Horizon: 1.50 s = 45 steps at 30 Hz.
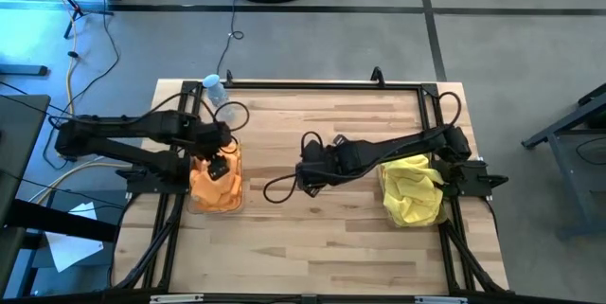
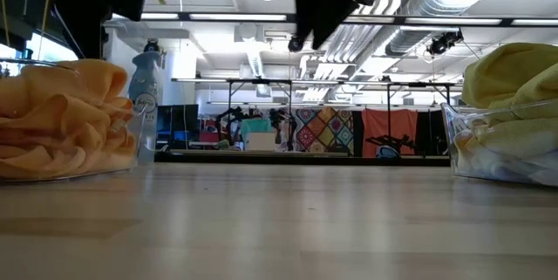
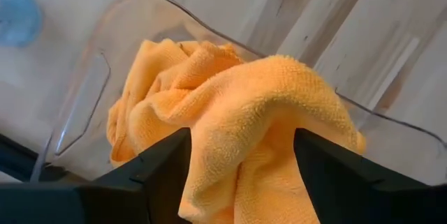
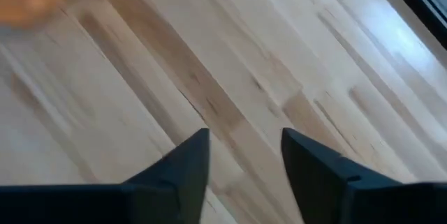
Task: Sort microfiber towel by color & place in baskets
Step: Return to Home Position
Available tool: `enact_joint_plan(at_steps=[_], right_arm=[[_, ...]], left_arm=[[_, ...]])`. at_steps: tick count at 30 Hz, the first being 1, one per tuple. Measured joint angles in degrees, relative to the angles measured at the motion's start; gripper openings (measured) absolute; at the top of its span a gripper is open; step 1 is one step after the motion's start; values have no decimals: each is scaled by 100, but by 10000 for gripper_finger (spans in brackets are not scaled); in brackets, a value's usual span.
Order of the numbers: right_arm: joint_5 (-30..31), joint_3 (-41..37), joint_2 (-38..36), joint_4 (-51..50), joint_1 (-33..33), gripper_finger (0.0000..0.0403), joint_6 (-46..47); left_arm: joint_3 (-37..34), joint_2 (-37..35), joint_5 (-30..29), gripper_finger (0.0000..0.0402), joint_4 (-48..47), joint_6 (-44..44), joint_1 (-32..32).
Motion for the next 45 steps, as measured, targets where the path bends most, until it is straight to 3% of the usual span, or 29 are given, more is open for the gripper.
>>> enact_joint_plan(at_steps=[4,7,12,16,21,25,30,39,45], right_arm=[[-37,0,148,-440,139,83,-178],[-63,0,167,-546,224,14,-468],[24,0,135,-832,264,14,-755],[3,-158,109,-848,266,4,-1069],[-578,-1616,-370,392,265,1,-1272],[-895,-2932,-1170,1495,255,1,-1304],[-675,-4238,-2750,2474,255,0,-1401],[-519,-6464,-5940,3728,76,0,-1865],[-519,-7541,-7505,4403,-25,0,-2130]], left_arm=[[0,-89,-174,210,6,-60,-100],[-2,-92,-423,149,13,-327,-273],[-7,-143,-474,18,194,-495,-525],[-9,-278,-607,10,777,-550,-801],[-9,-476,-1012,2,1412,-521,-1269],[-9,-540,-1361,1,1742,-185,-1611],[-101,-573,-1454,0,2116,-131,-1755],[-742,-817,-1419,0,3930,870,-1757],[-804,-869,-1155,0,3958,1487,-1757]])
